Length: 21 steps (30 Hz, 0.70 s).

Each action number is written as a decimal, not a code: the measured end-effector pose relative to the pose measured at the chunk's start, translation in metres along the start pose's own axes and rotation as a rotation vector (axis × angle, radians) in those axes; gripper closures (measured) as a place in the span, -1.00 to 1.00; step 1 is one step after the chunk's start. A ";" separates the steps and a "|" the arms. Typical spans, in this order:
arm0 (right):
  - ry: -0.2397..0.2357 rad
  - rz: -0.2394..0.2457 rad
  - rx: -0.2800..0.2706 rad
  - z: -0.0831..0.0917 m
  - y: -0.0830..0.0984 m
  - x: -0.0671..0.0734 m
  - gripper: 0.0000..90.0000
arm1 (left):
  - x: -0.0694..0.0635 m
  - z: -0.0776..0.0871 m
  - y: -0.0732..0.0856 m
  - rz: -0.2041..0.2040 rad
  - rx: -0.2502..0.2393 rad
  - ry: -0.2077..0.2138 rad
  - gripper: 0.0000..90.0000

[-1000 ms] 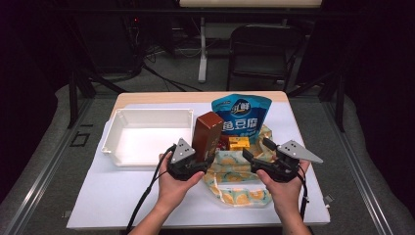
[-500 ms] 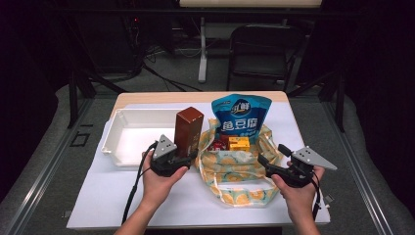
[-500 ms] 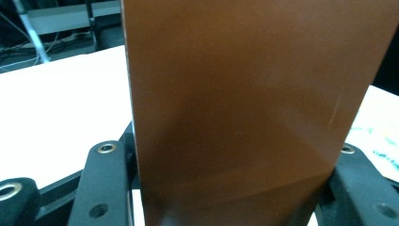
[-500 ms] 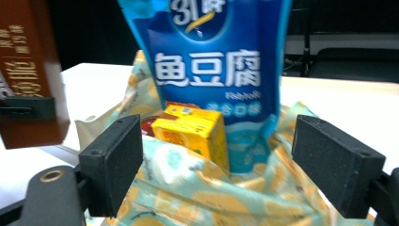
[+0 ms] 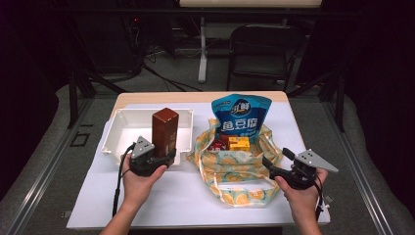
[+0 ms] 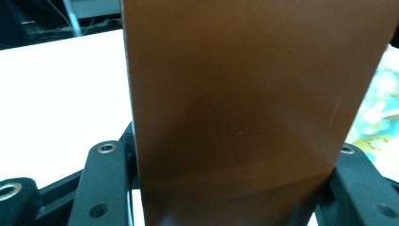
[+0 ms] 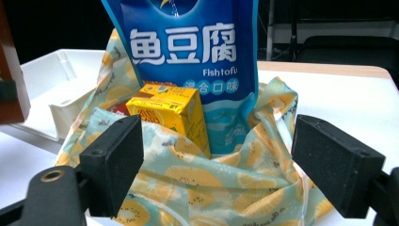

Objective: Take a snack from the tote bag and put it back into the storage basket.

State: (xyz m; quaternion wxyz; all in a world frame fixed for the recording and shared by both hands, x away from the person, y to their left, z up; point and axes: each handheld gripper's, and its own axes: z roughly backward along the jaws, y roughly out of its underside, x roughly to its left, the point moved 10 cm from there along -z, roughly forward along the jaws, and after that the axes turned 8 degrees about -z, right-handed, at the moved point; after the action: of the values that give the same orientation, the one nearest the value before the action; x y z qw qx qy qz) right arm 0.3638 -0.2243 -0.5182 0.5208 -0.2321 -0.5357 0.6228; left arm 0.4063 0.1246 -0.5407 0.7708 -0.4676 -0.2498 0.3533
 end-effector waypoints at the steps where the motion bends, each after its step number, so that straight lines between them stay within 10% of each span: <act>1: -0.004 -0.002 0.001 -0.001 0.001 0.001 -0.62 | 0.003 0.001 0.001 0.004 0.005 -0.003 -0.03; 21: -0.048 -0.001 -0.001 -0.003 0.005 0.003 -0.67 | 0.033 -0.021 0.032 0.019 0.192 -0.006 -0.03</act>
State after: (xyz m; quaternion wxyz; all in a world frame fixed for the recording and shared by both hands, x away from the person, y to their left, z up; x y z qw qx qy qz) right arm 0.3633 -0.2195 -0.5226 0.5079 -0.2171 -0.5486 0.6277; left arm 0.4318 0.1492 -0.5766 0.8079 -0.3927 -0.2126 0.3844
